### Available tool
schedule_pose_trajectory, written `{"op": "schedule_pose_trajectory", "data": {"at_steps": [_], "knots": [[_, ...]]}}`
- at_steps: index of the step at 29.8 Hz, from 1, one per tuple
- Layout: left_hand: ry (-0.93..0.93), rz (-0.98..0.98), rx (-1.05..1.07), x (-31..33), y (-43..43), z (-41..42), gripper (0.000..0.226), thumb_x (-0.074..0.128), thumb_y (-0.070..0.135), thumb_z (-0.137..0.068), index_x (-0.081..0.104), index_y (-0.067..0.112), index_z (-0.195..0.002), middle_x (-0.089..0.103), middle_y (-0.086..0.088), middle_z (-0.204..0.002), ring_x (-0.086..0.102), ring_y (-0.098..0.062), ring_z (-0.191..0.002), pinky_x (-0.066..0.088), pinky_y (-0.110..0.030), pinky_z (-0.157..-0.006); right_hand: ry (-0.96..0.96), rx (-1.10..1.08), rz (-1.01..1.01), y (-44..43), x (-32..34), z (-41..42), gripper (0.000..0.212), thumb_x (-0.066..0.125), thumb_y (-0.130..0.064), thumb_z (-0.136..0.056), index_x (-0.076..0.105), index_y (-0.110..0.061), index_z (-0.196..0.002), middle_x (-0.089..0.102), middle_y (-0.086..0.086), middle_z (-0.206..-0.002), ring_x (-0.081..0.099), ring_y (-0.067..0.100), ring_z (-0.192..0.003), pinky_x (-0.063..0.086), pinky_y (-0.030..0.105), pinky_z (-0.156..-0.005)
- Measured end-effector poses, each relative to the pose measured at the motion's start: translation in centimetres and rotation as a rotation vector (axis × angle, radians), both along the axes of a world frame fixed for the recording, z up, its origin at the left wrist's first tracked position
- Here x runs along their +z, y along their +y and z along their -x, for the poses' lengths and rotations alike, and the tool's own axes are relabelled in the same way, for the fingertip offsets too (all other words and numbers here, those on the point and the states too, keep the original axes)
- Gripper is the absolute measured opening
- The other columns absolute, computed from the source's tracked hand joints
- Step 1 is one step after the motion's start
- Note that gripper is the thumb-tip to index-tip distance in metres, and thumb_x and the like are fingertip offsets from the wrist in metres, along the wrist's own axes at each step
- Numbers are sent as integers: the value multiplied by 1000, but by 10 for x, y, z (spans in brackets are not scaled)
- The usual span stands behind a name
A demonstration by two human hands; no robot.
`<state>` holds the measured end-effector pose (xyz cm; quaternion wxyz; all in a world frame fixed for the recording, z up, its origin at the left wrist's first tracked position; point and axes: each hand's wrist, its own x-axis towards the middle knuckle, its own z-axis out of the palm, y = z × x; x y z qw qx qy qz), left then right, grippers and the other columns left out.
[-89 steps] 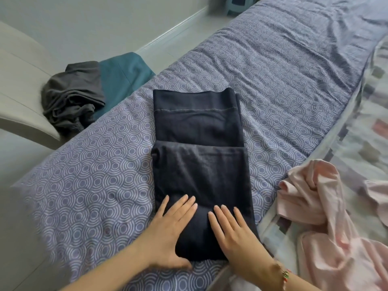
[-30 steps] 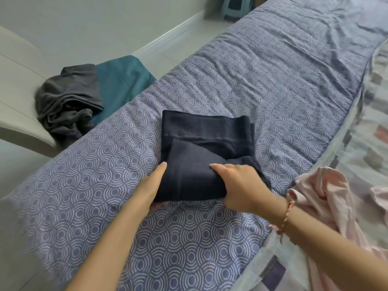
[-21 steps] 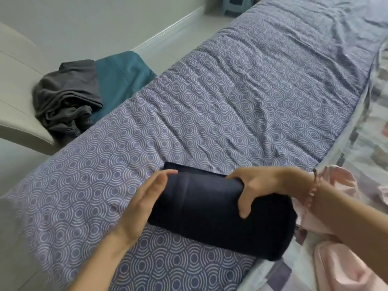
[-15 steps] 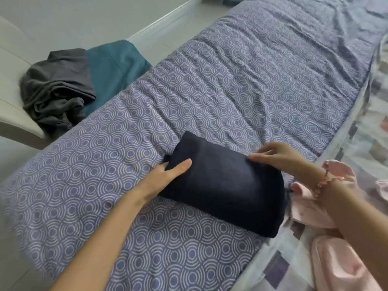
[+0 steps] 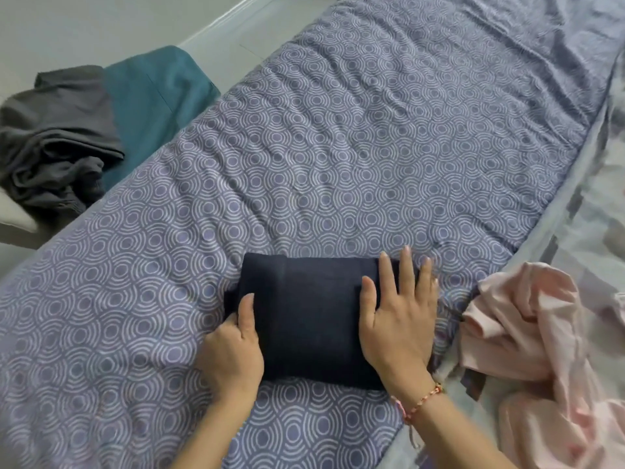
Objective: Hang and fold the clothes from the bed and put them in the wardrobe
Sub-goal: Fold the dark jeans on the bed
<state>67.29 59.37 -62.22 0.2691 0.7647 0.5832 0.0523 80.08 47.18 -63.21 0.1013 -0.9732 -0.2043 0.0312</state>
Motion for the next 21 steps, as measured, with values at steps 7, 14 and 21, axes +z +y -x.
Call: {"op": "schedule_pose_trajectory", "data": {"at_steps": [7,14,21], "knots": [[-75,-195,85,0,-4,-21,80,22,60,-88,64,-9,-82,57,-29,-95,49,-43,-92,30,-45,-82,229,-27,63,7,-6,-27,82,-9,-56,-77,19,-28,-149,6,-2,-159,7,26,-144,7,44,-117],[-292,868,133,39,26,-31,108,59,89,-45,54,18,-127,61,2,-124,56,-18,-116,42,-33,-101,207,-56,-86,1,-7,-33,80,-2,-59,-78,32,-29,-145,20,-4,-156,21,21,-140,18,39,-113],[-275,1028,41,49,29,-32,59,87,31,-56,67,9,-107,73,-8,-93,70,-24,-87,54,-31,-74,253,-40,2,1,7,-21,78,-2,-56,-82,27,-24,-147,16,3,-157,24,29,-138,23,42,-110]]}}
